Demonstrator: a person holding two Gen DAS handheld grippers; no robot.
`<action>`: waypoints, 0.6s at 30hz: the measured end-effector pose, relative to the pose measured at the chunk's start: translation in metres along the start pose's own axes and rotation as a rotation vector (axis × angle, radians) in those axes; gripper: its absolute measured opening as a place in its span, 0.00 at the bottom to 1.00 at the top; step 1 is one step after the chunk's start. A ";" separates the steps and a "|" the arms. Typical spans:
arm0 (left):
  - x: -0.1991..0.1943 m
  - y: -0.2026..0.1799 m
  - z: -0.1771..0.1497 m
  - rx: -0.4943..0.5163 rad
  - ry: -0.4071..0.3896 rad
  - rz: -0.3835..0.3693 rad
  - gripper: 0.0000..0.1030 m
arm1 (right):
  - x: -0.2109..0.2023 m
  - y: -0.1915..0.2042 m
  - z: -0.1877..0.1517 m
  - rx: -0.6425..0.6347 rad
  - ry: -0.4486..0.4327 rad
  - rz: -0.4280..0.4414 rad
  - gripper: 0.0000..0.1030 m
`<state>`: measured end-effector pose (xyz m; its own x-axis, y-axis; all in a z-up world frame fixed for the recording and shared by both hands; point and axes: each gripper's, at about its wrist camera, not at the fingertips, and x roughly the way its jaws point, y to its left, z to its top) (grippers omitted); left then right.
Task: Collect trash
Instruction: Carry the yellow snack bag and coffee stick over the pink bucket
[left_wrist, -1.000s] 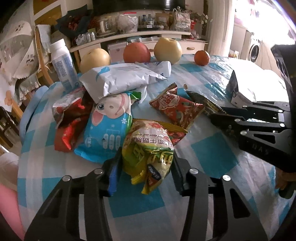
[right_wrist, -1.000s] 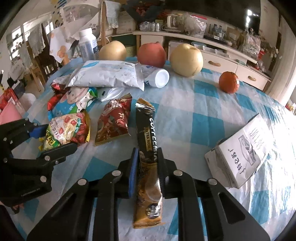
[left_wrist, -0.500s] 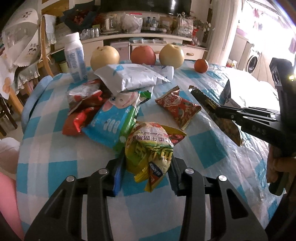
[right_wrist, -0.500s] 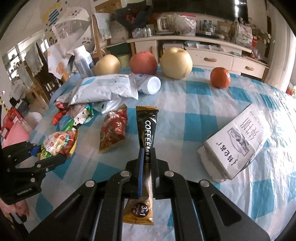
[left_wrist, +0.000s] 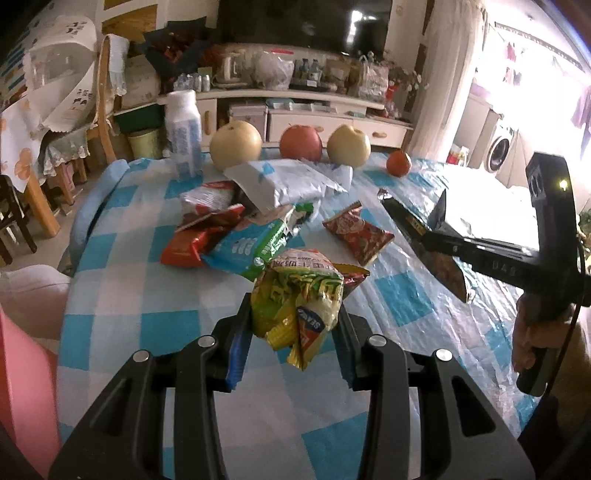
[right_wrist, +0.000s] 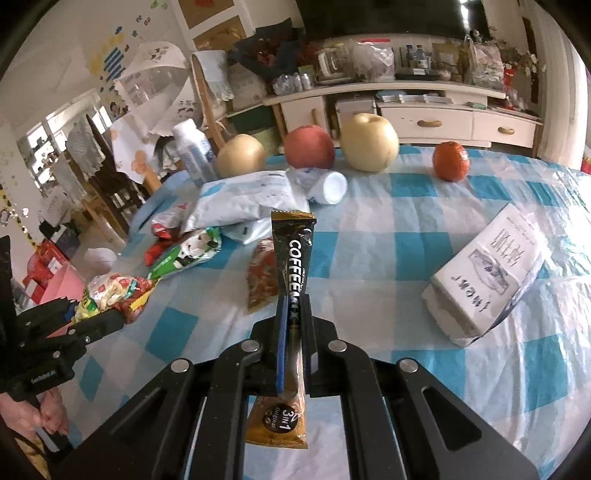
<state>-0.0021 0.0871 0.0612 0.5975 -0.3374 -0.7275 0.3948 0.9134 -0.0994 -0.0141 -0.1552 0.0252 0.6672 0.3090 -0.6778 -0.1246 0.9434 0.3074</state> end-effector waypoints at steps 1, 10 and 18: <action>-0.003 0.002 0.000 -0.007 -0.008 0.001 0.40 | -0.001 0.003 0.000 -0.002 -0.003 0.006 0.07; -0.032 0.020 0.001 -0.059 -0.084 0.007 0.40 | -0.008 0.037 0.003 0.005 -0.017 0.123 0.07; -0.055 0.039 0.001 -0.100 -0.129 0.024 0.40 | -0.022 0.089 0.004 -0.067 -0.047 0.203 0.07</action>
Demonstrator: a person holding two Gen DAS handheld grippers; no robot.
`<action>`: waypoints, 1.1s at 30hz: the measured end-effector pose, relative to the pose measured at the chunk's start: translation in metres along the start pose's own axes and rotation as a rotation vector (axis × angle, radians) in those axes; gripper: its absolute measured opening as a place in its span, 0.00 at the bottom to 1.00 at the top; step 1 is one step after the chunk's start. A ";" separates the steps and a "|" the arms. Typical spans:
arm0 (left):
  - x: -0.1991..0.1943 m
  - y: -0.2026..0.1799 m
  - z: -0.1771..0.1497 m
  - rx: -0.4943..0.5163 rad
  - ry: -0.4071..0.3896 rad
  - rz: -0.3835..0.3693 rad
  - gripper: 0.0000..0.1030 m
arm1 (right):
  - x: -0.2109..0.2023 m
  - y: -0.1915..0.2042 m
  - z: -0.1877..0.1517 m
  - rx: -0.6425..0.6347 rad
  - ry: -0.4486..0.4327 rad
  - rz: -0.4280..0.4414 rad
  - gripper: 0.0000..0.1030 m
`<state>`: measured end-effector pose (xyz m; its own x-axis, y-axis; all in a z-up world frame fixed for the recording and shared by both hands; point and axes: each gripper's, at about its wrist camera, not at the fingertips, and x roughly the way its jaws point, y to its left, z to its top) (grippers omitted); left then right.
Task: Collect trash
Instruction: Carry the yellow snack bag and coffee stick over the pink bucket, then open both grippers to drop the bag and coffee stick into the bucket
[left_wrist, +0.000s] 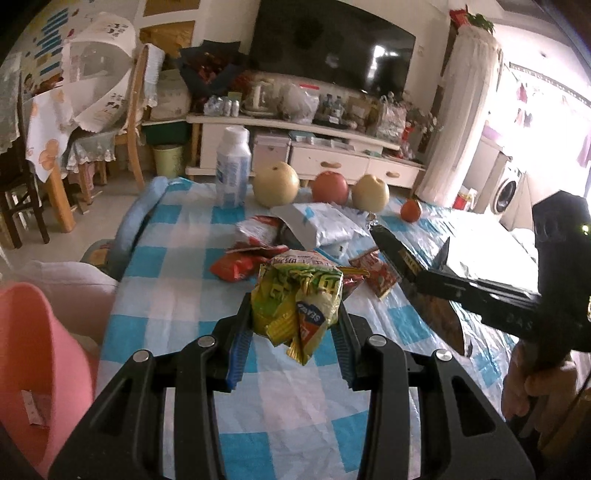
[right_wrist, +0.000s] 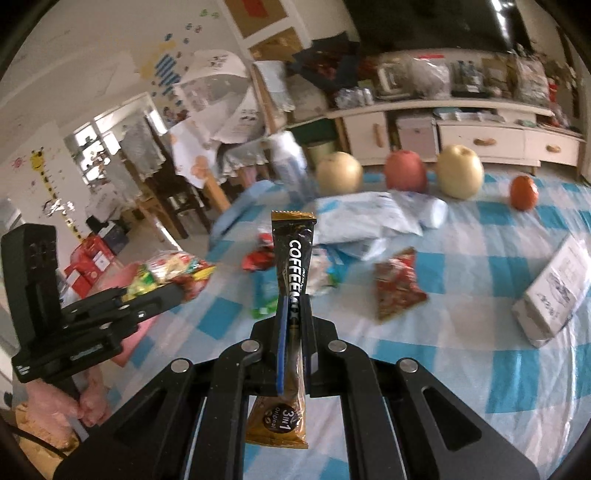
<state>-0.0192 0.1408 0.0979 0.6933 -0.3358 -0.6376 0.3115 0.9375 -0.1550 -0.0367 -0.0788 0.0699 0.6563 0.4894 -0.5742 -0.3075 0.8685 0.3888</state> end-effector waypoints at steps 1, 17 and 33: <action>-0.003 0.005 0.001 -0.011 -0.008 0.007 0.40 | 0.001 0.007 0.001 -0.004 -0.001 0.011 0.07; -0.062 0.133 0.001 -0.319 -0.120 0.325 0.40 | 0.049 0.137 0.004 -0.037 0.051 0.227 0.07; -0.093 0.226 -0.016 -0.553 -0.061 0.654 0.57 | 0.153 0.269 0.016 -0.048 0.189 0.364 0.09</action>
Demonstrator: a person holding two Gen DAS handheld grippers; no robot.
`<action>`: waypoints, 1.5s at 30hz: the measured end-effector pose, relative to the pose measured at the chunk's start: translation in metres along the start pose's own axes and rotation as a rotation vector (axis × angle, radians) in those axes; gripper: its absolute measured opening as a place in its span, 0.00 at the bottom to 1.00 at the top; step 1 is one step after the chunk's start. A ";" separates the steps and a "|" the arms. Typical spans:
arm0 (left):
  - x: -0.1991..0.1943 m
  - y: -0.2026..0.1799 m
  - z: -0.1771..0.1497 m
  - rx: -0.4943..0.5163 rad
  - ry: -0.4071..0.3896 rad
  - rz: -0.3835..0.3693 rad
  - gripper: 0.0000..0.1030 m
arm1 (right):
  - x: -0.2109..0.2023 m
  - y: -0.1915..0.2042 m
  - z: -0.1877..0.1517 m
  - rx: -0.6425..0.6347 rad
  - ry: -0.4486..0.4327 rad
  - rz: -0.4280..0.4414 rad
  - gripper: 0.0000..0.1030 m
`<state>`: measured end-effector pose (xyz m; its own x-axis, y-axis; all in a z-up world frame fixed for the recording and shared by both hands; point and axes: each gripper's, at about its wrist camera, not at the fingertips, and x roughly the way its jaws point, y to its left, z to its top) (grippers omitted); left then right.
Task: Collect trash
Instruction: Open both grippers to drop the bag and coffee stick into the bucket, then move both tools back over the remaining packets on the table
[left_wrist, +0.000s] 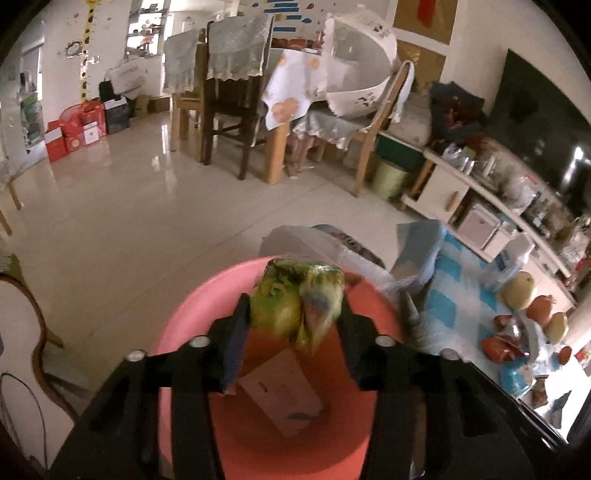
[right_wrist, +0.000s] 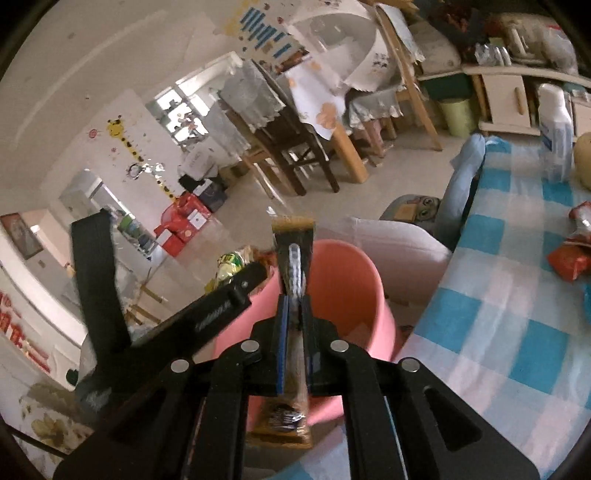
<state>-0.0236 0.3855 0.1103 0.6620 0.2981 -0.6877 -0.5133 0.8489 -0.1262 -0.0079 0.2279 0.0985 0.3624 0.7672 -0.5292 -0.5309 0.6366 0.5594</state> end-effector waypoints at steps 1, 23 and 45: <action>-0.003 0.000 -0.001 0.005 -0.009 0.012 0.65 | -0.001 0.001 -0.001 -0.006 -0.010 -0.009 0.16; -0.038 -0.083 -0.022 0.299 -0.141 -0.088 0.92 | -0.122 -0.055 -0.054 -0.088 -0.199 -0.382 0.88; -0.063 -0.188 -0.080 0.556 -0.137 -0.311 0.92 | -0.202 -0.139 -0.080 0.016 -0.250 -0.493 0.88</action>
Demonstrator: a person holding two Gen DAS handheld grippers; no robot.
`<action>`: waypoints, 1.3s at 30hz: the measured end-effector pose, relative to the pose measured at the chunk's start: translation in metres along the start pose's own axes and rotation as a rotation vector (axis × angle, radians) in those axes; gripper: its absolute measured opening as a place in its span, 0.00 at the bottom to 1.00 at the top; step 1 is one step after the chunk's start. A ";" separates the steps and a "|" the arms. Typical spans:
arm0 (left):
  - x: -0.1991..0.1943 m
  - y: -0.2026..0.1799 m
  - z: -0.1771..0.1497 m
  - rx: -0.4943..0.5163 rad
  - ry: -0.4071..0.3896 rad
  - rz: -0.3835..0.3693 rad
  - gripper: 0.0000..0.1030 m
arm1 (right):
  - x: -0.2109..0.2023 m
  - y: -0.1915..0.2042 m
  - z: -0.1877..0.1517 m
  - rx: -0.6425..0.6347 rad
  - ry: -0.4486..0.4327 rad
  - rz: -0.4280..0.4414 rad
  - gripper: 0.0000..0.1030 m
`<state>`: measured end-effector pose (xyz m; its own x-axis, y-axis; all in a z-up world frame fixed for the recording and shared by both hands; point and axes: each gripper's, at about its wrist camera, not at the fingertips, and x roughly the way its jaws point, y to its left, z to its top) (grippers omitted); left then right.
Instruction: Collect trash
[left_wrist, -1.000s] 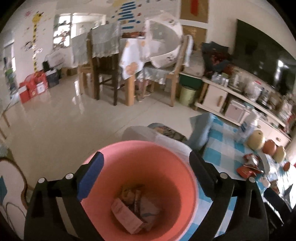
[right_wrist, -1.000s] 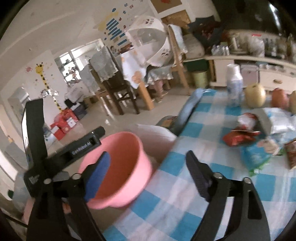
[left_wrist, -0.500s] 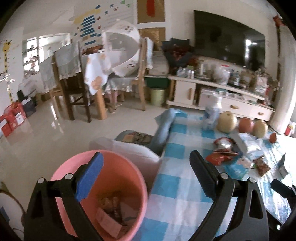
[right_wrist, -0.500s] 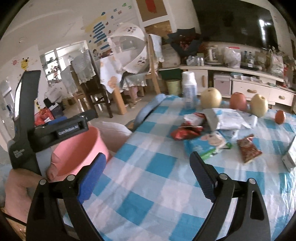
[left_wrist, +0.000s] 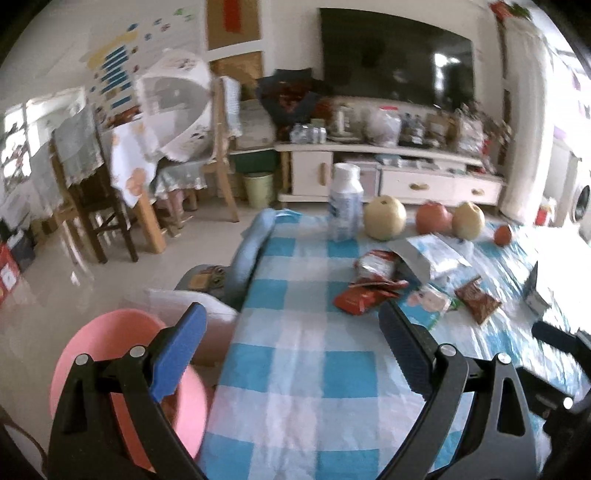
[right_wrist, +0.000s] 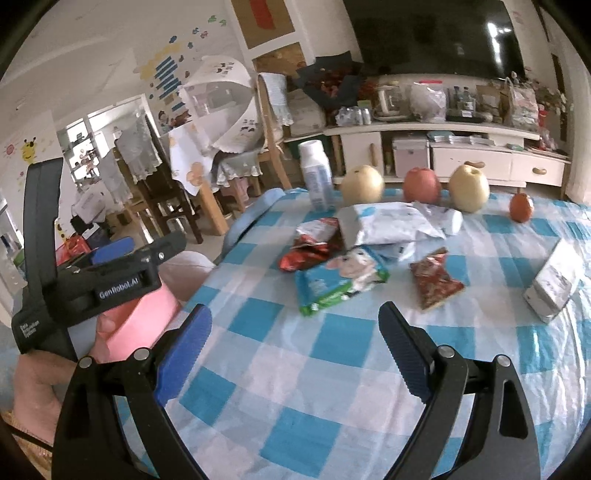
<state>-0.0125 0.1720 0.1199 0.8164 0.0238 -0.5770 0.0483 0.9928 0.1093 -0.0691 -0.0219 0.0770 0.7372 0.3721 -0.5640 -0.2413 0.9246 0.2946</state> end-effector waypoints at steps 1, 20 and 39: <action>0.000 -0.006 0.000 0.021 -0.003 0.000 0.92 | -0.001 -0.006 0.000 0.003 0.001 -0.007 0.88; 0.068 -0.069 0.046 -0.055 0.041 -0.235 0.92 | 0.031 -0.152 0.045 0.168 0.029 -0.085 0.89; 0.232 -0.135 0.075 0.027 0.333 -0.307 0.53 | 0.175 -0.184 0.100 0.020 0.145 -0.141 0.89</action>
<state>0.2135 0.0348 0.0321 0.5324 -0.2305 -0.8145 0.2776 0.9565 -0.0892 0.1675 -0.1346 0.0013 0.6641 0.2480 -0.7053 -0.1287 0.9672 0.2189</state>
